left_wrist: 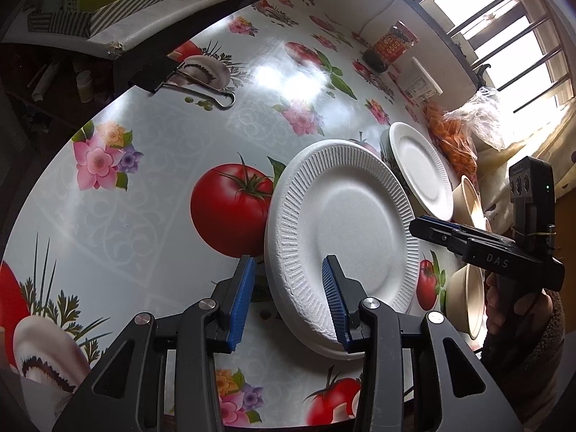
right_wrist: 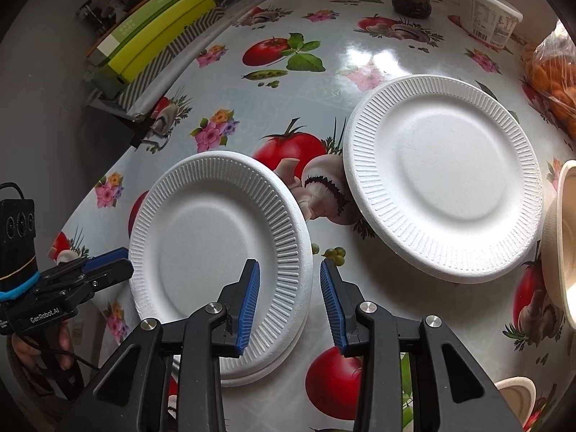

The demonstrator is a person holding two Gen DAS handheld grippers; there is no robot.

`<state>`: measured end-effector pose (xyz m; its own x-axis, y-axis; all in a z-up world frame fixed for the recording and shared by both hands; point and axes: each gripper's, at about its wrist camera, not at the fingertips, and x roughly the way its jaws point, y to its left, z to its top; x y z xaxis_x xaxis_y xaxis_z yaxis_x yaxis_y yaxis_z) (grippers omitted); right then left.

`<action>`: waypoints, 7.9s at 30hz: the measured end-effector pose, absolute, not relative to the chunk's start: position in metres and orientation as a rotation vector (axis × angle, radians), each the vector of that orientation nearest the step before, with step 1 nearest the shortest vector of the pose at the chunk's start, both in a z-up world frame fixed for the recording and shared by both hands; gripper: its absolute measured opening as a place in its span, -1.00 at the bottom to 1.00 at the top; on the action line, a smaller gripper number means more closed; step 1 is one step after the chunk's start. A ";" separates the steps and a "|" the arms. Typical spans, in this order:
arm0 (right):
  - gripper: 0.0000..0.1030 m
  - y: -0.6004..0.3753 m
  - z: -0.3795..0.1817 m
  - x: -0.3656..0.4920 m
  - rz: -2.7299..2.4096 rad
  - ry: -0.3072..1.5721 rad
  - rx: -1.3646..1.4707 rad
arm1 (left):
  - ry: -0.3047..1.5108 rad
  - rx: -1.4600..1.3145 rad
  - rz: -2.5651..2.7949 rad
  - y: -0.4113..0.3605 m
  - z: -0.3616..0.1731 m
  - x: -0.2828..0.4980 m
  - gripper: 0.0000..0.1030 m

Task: Organize plates and bowls

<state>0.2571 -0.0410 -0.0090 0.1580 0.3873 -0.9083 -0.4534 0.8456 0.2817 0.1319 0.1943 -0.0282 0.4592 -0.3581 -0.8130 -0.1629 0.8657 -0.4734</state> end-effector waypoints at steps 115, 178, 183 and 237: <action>-0.68 -0.175 -0.019 0.426 0.477 1.204 0.039 | 1.173 -0.368 -0.273 0.033 -0.029 0.284 -0.22; -0.78 -0.101 0.040 0.323 0.680 1.093 0.087 | 1.020 -0.363 -0.146 0.117 0.011 0.184 -0.22; -0.78 -0.087 0.043 0.310 0.706 1.089 0.076 | 1.016 -0.367 -0.123 0.130 0.010 0.169 -0.22; -0.76 -0.046 0.000 0.249 0.698 1.128 -0.082 | 1.084 -0.296 -0.041 0.149 -0.027 0.130 -0.22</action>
<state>0.2491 -0.0462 0.0002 0.2422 0.4699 -0.8488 -0.5501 0.7872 0.2789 0.1303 0.1486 -0.0272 0.4711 -0.1772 -0.8641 -0.1110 0.9599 -0.2573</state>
